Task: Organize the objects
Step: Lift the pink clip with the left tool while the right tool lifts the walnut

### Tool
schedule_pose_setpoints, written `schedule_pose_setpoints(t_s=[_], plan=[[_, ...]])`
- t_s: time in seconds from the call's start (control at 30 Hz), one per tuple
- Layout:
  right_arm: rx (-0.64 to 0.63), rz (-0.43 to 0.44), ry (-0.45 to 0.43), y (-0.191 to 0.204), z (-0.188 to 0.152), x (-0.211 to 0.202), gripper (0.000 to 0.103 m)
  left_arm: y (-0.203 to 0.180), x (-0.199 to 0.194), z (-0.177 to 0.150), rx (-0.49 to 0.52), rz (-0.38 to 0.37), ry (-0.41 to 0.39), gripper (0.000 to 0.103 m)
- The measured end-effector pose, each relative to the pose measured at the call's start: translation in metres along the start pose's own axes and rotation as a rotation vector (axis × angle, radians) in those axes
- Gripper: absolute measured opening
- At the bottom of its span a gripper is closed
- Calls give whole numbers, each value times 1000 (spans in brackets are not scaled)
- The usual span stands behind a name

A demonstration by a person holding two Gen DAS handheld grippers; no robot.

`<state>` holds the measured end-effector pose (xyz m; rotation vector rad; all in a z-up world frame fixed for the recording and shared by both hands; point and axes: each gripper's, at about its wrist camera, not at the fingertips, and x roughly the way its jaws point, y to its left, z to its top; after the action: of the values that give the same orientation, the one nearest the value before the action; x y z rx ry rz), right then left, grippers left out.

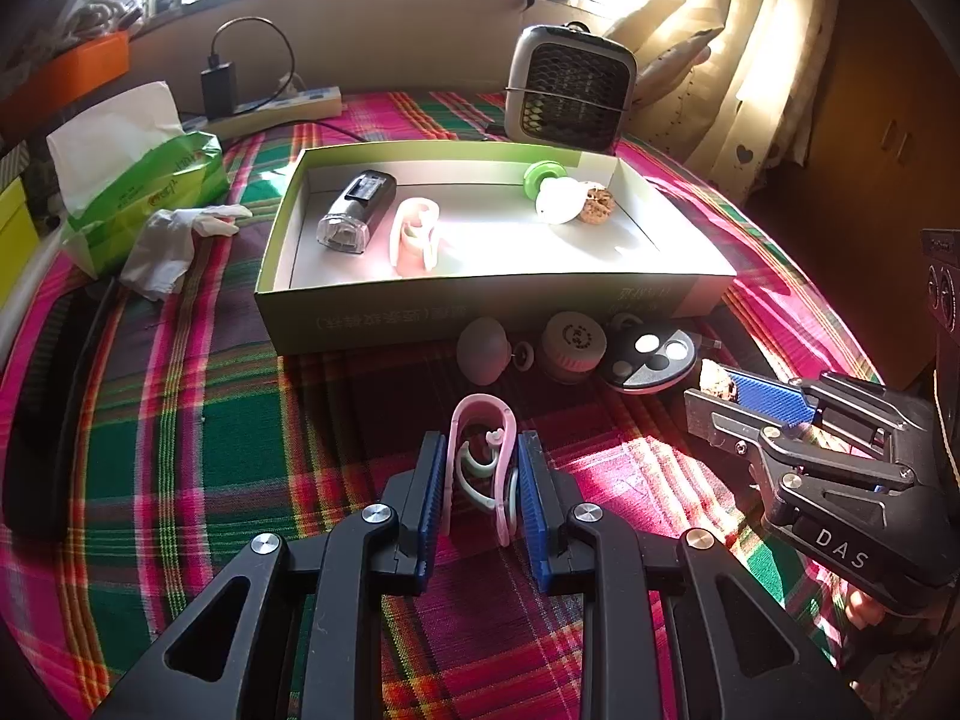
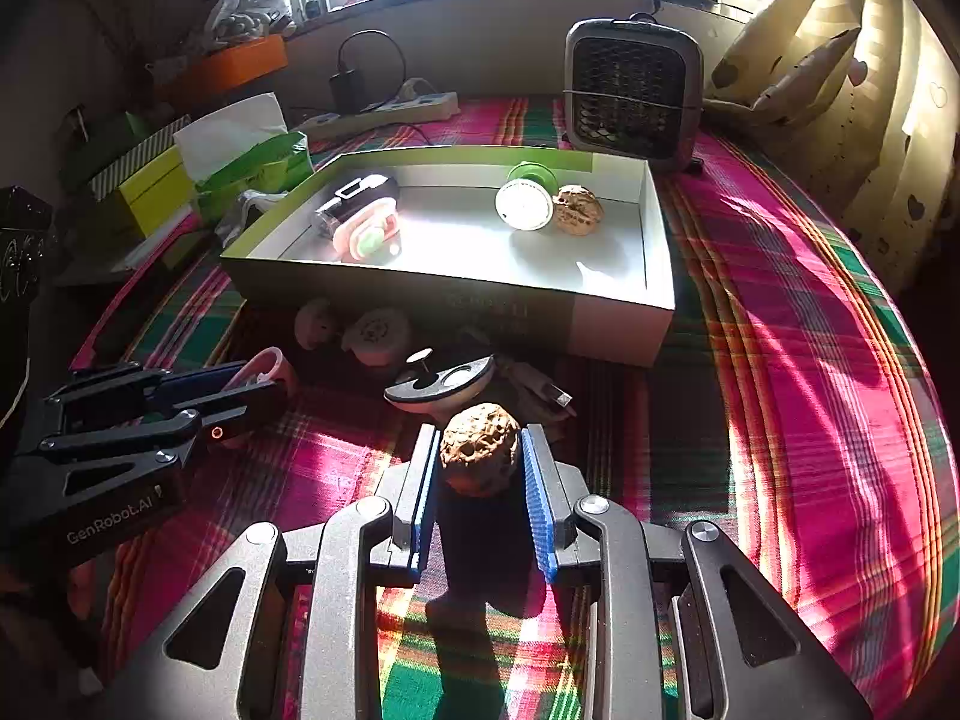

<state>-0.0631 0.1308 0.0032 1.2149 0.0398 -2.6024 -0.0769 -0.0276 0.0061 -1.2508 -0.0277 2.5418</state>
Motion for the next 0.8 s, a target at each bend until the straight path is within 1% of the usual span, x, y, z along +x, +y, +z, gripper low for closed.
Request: schedule_pose_setpoints(t_s=[0.8], plan=[[9, 17, -62, -1, 7, -20, 28, -13, -24, 13, 42, 10, -62, 21]])
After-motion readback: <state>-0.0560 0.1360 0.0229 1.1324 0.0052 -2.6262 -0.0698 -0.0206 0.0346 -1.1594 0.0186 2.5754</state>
